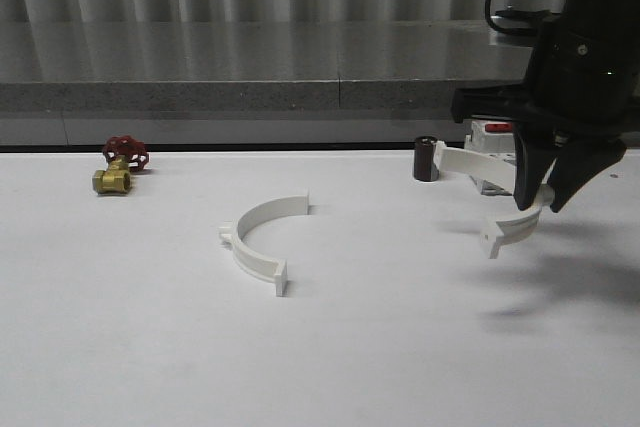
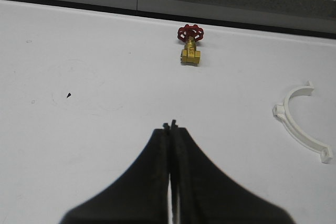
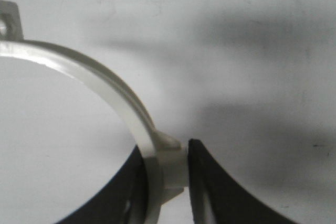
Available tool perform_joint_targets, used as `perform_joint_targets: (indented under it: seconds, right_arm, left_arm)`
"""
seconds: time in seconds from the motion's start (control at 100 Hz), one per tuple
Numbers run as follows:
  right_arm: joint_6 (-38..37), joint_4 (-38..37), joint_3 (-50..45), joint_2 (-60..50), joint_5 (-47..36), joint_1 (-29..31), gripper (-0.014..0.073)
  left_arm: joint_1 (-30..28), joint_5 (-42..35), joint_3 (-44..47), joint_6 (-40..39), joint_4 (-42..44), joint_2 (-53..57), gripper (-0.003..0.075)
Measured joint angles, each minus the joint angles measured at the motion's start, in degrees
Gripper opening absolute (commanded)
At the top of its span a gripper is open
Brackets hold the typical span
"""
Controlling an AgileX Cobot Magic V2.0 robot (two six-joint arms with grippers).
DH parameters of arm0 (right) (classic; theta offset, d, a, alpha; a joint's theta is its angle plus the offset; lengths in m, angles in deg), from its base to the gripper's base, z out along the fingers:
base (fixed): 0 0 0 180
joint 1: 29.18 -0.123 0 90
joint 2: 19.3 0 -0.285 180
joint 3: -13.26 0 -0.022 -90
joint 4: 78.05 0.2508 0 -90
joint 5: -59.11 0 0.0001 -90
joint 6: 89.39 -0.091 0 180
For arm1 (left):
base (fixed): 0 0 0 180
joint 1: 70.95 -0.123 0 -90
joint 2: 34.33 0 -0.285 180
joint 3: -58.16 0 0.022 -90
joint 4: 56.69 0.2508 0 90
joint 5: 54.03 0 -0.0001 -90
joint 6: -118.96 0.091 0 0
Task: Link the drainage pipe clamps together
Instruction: 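Grasp the second clamp half with the right gripper and lift it, then carry the clamp half to the placed half, aligning the ends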
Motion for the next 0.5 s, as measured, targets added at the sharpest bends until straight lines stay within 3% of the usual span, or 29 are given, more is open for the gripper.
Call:
perform_joint_targets:
  seconds: [0.5]
  right_arm:
    - [-2.9, 3.1, 0.9, 0.1, -1.7, -2.4, 0.0097]
  left_arm:
    - [0.0, 0.0, 0.0, 0.0, 0.0, 0.0, -0.002]
